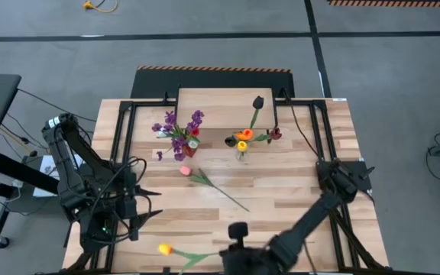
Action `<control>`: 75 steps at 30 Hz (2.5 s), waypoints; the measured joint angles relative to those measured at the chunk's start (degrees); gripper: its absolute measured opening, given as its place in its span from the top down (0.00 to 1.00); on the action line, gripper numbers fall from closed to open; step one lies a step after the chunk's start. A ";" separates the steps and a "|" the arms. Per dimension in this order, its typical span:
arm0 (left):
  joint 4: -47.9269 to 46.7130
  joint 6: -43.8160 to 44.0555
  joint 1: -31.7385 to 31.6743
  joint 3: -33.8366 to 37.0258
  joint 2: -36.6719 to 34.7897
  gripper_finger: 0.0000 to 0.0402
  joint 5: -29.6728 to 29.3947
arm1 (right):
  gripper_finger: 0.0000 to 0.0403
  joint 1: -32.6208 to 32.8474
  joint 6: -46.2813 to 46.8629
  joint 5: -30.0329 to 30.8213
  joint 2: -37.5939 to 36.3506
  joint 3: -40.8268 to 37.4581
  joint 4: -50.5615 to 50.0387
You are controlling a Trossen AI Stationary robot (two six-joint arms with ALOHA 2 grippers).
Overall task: Pick and place flowers into a vace then onto a shelf
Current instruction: Put the orange flower into the transparent flower vase
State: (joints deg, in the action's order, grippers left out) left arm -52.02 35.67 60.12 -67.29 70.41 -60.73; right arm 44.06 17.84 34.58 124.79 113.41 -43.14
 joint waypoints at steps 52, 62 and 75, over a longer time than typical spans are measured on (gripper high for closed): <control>70.31 -45.39 -10.45 11.16 -0.45 0.45 32.12 | 0.99 2.75 -52.25 0.86 -29.18 -60.23 111.50; 116.33 -49.18 -12.61 33.14 5.76 0.45 32.85 | 0.99 1.01 -54.59 1.54 -11.25 -56.50 132.42; 115.75 -46.92 -14.58 35.06 12.64 0.45 33.38 | 0.99 -8.79 -36.95 0.82 -9.22 -45.14 108.21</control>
State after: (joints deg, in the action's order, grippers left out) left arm 63.73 -11.25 45.54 -32.23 83.06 -27.35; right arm 35.26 -19.11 35.40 115.57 68.27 65.07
